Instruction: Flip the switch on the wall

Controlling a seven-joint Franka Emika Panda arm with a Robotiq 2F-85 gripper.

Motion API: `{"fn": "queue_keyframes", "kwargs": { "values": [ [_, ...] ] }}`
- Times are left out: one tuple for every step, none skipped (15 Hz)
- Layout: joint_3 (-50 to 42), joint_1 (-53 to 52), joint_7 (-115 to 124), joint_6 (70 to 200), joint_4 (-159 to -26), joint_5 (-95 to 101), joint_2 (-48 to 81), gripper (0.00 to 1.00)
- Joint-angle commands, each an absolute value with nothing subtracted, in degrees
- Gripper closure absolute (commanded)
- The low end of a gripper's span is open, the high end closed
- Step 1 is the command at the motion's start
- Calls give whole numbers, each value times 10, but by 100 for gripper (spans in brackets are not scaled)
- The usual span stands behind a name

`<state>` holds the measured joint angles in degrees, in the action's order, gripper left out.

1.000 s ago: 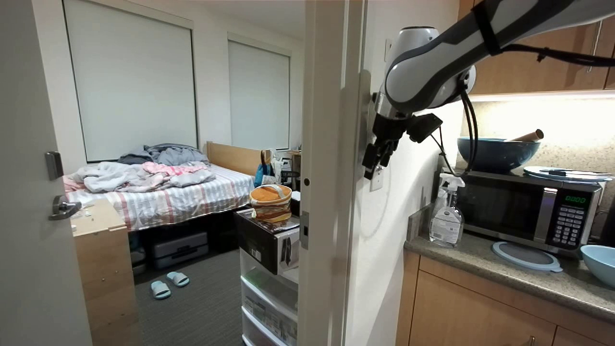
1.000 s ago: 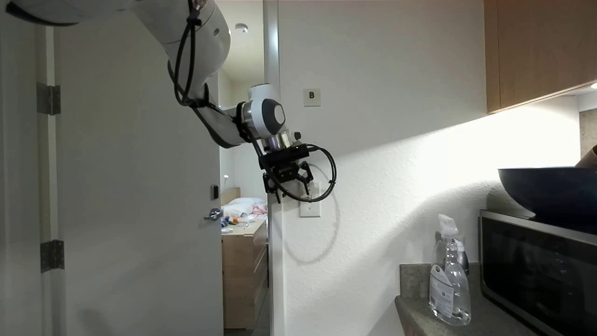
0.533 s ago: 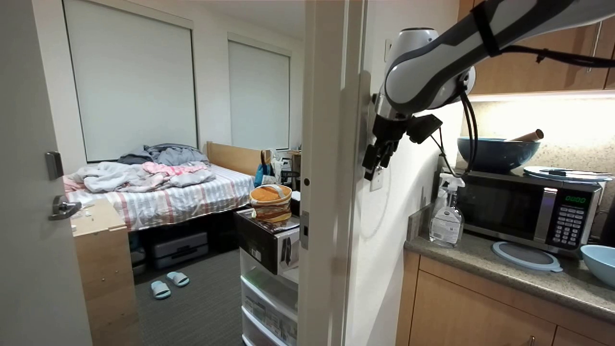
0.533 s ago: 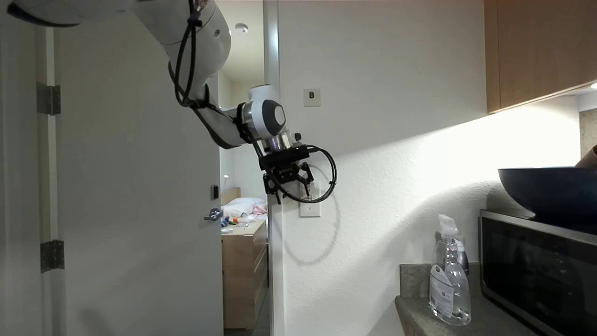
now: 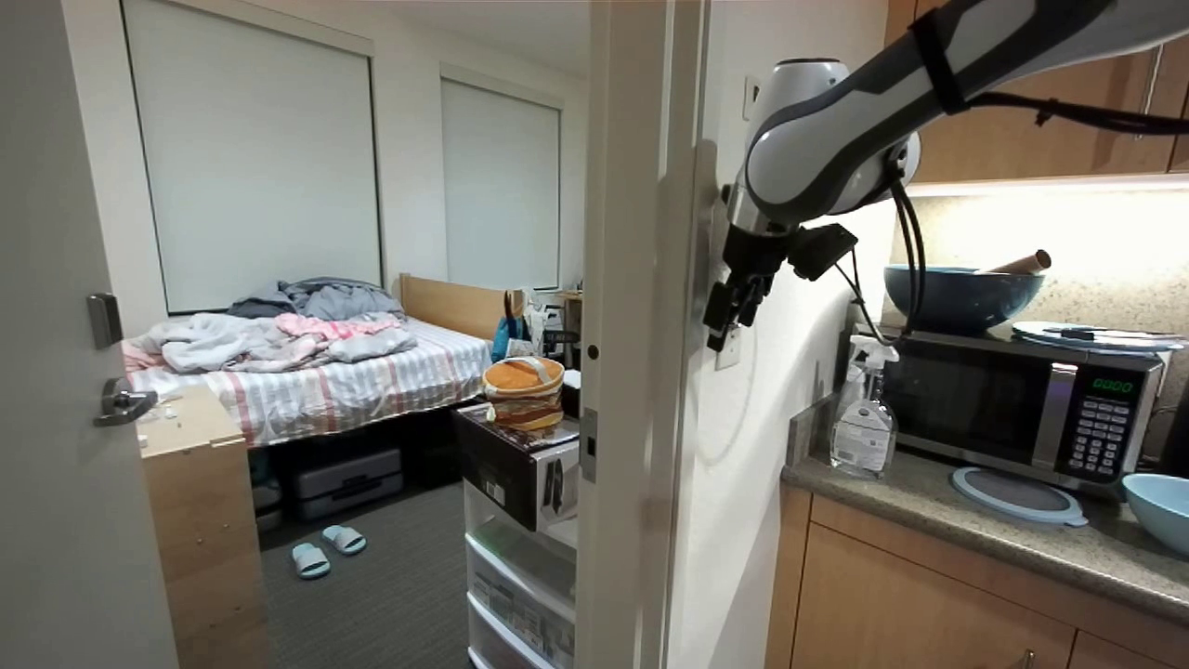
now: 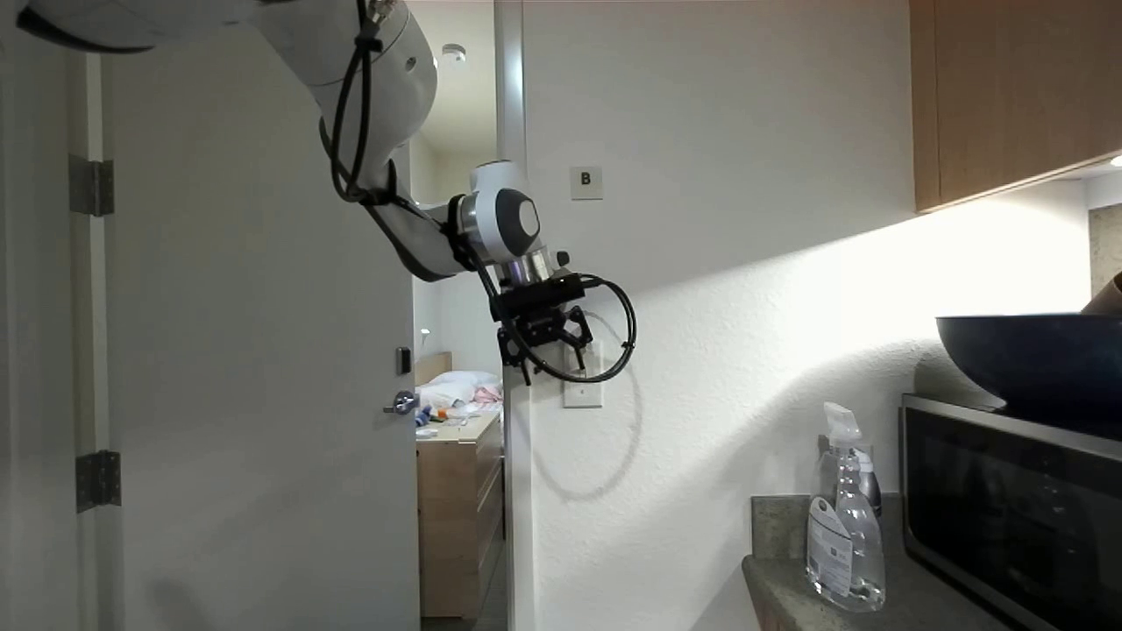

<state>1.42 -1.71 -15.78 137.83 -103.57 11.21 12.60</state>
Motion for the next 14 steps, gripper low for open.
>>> {"fn": "queue_keyframes", "kwargs": {
  "values": [
    [18, -11, -174, 1381, -1040, 106, 121, 0],
    [19, -11, -178, 1381, -1042, 105, 120, 0],
    [18, -11, -175, 1378, -1042, 107, 120, 0],
    [16, -14, -165, 1374, -1042, 115, 120, 0],
    [16, -15, -159, 1375, -1034, 112, 126, 0],
    [16, -15, -159, 1375, -1034, 112, 126, 0],
    [19, -13, -165, 1367, -1031, 102, 130, 0],
    [22, -10, -172, 1351, -1028, 85, 138, 0],
    [23, -8, -175, 1340, -1028, 74, 142, 0],
    [26, -5, -185, 1330, -1029, 55, 144, 0],
    [28, -4, -188, 1322, -1030, 43, 147, 0],
    [30, -1, -195, 1318, -1032, 28, 149, 0],
    [27, -4, -185, 1313, -1032, 33, 150, 0],
    [21, -10, -167, 1311, -1034, 52, 146, 0]
  ]
}}
